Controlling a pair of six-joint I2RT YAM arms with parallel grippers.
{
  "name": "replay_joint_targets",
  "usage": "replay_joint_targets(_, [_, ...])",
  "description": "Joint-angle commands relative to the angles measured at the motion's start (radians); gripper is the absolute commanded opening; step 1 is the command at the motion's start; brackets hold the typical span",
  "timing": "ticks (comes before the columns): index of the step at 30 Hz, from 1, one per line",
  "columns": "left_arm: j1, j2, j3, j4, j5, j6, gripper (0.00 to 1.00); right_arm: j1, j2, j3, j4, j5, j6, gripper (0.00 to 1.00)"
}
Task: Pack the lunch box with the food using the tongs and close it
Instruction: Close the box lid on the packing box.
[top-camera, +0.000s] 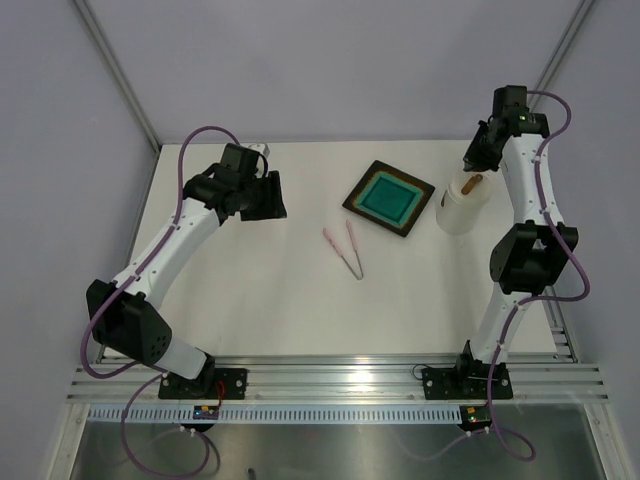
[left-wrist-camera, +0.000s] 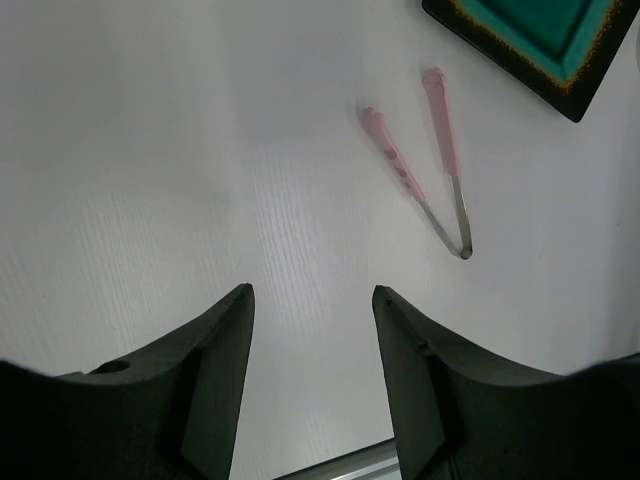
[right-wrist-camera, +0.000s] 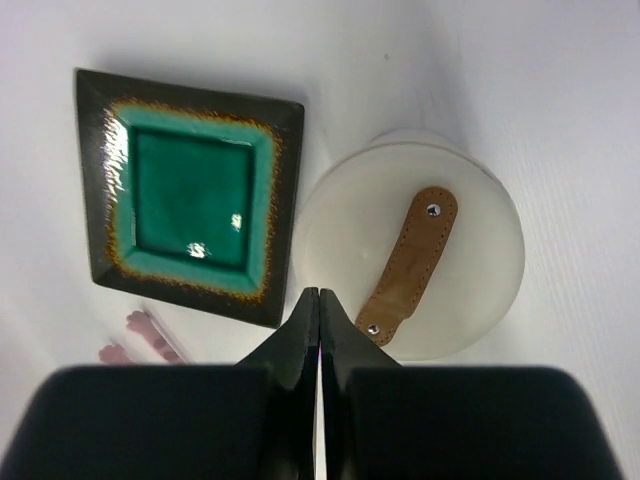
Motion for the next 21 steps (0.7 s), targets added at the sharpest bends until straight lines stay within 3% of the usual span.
replay_joint_targets(1, [0.002, -0.023, -0.010, 0.038, 0.022, 0.008, 0.54, 0.001, -0.109, 0.147, -0.036, 0.009, 0.005, 0.00])
replay_joint_targets(6, [0.002, -0.031, -0.013, 0.038, 0.013, 0.013, 0.54, 0.001, -0.090, 0.277, -0.091, 0.102, -0.006, 0.00])
replay_joint_targets(12, [0.002, -0.037, -0.024, 0.037, 0.010, 0.017, 0.54, 0.001, 0.017, 0.325, -0.114, 0.046, 0.005, 0.00])
replay_joint_targets(21, [0.002, -0.043, -0.041, 0.043, 0.008, 0.017, 0.54, 0.003, 0.117, 0.040, -0.030, 0.047, 0.003, 0.00])
